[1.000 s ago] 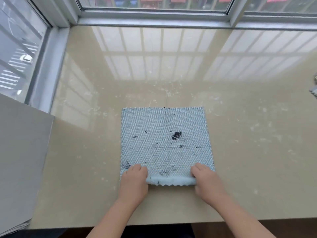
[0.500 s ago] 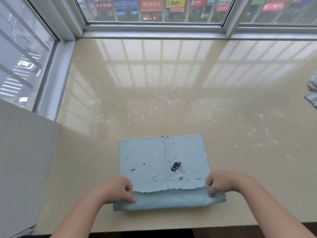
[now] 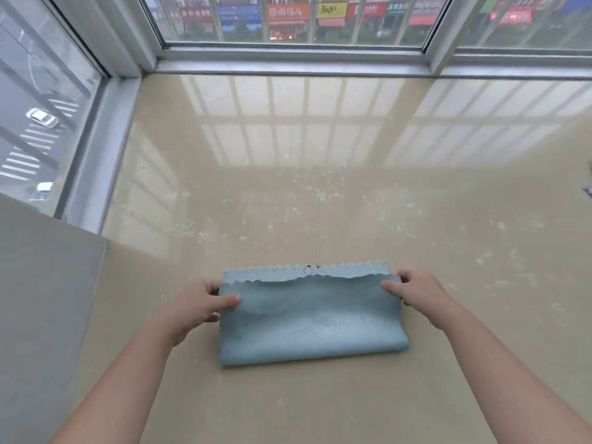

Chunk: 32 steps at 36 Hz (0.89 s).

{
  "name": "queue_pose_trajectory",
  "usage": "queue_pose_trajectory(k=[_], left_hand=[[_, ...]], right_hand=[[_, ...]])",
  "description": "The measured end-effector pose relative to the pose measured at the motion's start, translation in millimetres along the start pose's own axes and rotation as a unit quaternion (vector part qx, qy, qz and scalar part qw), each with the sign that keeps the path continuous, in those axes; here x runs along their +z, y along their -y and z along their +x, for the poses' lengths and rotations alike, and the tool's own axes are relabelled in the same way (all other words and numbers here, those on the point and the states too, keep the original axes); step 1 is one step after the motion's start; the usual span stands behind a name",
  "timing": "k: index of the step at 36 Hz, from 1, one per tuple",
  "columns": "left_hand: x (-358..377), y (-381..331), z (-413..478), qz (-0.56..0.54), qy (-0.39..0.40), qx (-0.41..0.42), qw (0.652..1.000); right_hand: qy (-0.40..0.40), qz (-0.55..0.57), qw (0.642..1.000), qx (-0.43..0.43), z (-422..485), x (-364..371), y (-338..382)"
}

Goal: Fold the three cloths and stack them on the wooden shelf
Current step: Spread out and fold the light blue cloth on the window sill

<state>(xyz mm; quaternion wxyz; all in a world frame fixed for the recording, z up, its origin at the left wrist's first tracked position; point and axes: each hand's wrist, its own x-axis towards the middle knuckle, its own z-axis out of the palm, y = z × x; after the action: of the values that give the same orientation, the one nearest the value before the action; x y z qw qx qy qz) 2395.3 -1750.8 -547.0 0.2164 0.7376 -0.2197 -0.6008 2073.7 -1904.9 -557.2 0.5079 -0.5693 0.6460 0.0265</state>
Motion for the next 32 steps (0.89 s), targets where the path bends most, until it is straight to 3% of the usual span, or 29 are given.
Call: queue_pose_trajectory(k=[5, 18, 32], left_hand=[[8.8, 1.7, 21.5, -0.034, -0.065, 0.012, 0.997], [23.5, 16.3, 39.7, 0.066, -0.225, 0.043, 0.971], [27.8, 7.6, 40.5, 0.18, -0.291, 0.024, 0.939]], right_hand=[[-0.059, -0.009, 0.998, -0.008, 11.2, 13.8, 1.7], [-0.114, -0.093, 0.989, -0.016, 21.1, 24.8, 7.7], [-0.158, -0.156, 0.975, -0.002, 21.5, 27.7, 4.4]])
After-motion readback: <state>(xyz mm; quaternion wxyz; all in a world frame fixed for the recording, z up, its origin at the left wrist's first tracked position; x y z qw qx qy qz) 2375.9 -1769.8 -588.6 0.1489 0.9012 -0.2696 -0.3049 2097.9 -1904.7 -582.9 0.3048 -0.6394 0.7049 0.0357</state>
